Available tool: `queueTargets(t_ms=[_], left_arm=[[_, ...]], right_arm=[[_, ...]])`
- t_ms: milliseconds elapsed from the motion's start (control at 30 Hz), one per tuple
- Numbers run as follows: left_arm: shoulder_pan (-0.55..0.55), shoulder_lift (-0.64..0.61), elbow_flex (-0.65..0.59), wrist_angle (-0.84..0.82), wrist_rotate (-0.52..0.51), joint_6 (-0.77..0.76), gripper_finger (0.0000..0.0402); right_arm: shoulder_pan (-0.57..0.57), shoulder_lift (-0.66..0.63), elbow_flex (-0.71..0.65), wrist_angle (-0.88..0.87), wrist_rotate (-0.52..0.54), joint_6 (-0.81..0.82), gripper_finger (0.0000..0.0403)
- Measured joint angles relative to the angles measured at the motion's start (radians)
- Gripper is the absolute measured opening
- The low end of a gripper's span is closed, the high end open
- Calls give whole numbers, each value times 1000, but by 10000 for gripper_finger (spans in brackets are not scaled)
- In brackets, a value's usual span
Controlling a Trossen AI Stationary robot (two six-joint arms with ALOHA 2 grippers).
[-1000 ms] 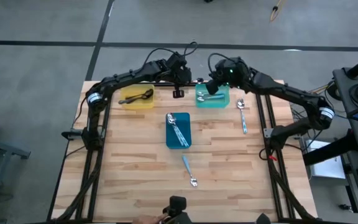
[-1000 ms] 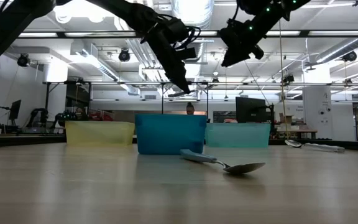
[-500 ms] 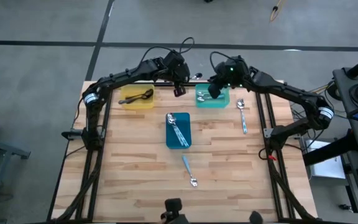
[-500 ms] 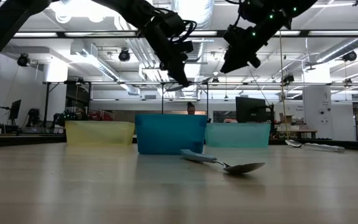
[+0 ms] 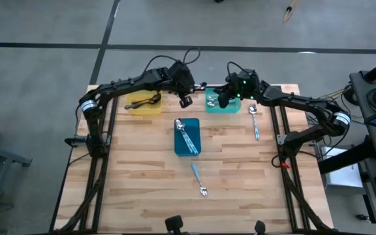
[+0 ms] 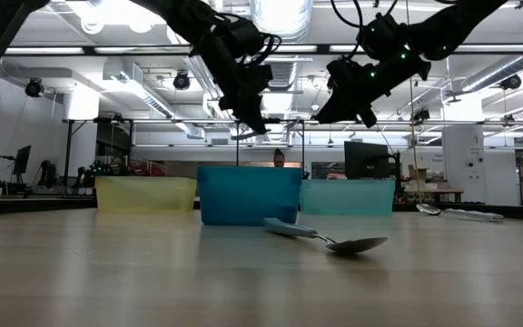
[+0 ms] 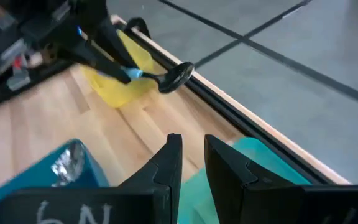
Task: Sort silverware by color (type)
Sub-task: Put the light blue spoon into the light blue bin
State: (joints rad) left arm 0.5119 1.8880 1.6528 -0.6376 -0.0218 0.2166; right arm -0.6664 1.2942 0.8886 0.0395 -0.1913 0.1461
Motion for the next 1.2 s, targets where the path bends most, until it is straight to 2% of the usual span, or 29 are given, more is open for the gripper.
queueTargets(t_ms=[100,233,533,833,967,1200], left_arm=[[-23,-44,-63,105,-23,-20,11],[-54,-83,-135,331,-26,-21,11],[-68,-72,-145,552,-30,10,11],[-68,-69,-145,606,-44,2,10],[-68,-69,-145,591,-47,-3,10],[-75,-62,-145,607,-48,-38,10]], right_arm=[[0,0,-25,58,-3,26,60],[1,0,-34,106,-3,53,78],[11,0,-34,220,-86,148,146],[14,0,-34,338,-82,205,188],[14,0,-26,344,27,213,191],[14,0,-26,418,35,197,192]])
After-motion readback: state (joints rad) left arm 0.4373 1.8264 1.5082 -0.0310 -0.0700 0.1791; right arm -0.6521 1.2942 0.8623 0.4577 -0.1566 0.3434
